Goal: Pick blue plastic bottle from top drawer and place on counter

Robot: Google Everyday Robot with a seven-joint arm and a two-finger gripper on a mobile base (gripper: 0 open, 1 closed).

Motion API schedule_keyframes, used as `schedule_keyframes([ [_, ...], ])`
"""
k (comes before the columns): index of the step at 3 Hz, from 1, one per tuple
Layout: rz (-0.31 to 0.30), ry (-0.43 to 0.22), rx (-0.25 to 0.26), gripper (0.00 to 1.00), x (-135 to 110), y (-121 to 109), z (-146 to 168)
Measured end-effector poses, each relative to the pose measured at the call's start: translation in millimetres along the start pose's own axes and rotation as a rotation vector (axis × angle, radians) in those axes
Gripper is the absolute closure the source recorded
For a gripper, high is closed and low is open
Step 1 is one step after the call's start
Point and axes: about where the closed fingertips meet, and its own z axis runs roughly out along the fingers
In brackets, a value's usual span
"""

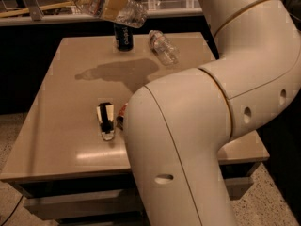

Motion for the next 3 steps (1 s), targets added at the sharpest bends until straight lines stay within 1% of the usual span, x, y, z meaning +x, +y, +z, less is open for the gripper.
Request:
schedule_keyframes([
  [1, -0.001, -0.006, 0.020, 1.00, -2, -6, 3],
  [2, -0.001, -0.006, 0.020, 1.00, -2, -6, 3],
  [3, 0.081, -0.021, 0.005, 1.00, 4, 8, -17],
])
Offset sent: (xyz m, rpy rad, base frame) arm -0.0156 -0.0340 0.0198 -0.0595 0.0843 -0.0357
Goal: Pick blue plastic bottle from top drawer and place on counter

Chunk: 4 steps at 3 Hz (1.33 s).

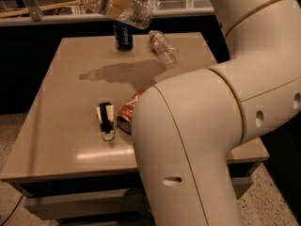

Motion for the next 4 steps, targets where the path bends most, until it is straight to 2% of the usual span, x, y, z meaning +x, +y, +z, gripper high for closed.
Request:
schedule_keyframes([
  [1, 0.084, 0.018, 0.044, 1.00, -1, 1, -24],
  [2, 0.137, 0.046, 0.086, 1.00, -6, 0, -42],
  [3, 0.230, -0.011, 0.119, 1.00, -8, -3, -54],
  [4, 0.306, -0.124, 0.143, 1.00, 2, -13, -52],
])
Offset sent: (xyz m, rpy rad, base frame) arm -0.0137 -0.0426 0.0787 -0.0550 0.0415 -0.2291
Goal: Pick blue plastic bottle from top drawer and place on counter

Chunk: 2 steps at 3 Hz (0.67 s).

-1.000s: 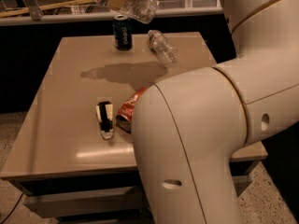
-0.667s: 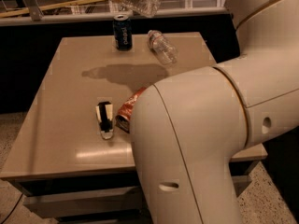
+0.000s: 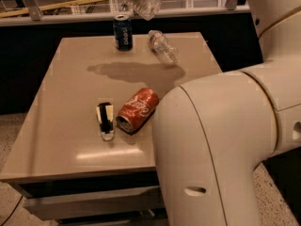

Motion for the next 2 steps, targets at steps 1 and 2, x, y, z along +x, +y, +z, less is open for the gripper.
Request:
schedule_keyframes([
  [1, 0.056, -0.086, 0.047, 1.00, 12.5, -18.4, 5.7],
  [2, 0.106, -0.172, 0.123, 1.00, 17.5, -27.4, 2.4],
])
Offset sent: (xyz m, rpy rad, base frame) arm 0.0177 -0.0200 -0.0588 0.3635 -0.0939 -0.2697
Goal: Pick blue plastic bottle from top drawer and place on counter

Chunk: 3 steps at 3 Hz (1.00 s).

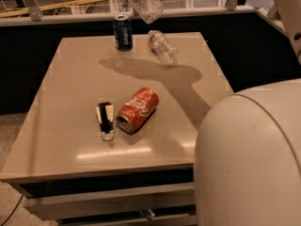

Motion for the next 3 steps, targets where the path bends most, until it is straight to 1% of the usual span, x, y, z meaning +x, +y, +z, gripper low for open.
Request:
schedule_keyframes([
  [1, 0.039, -0.028, 0.034, 1.00, 9.0, -4.1, 17.2],
  [2, 0.039, -0.028, 0.034, 1.00, 9.0, -4.1, 17.2],
  [3, 0.052, -0.053, 0.038, 1.00, 12.3, -1.5, 21.6],
])
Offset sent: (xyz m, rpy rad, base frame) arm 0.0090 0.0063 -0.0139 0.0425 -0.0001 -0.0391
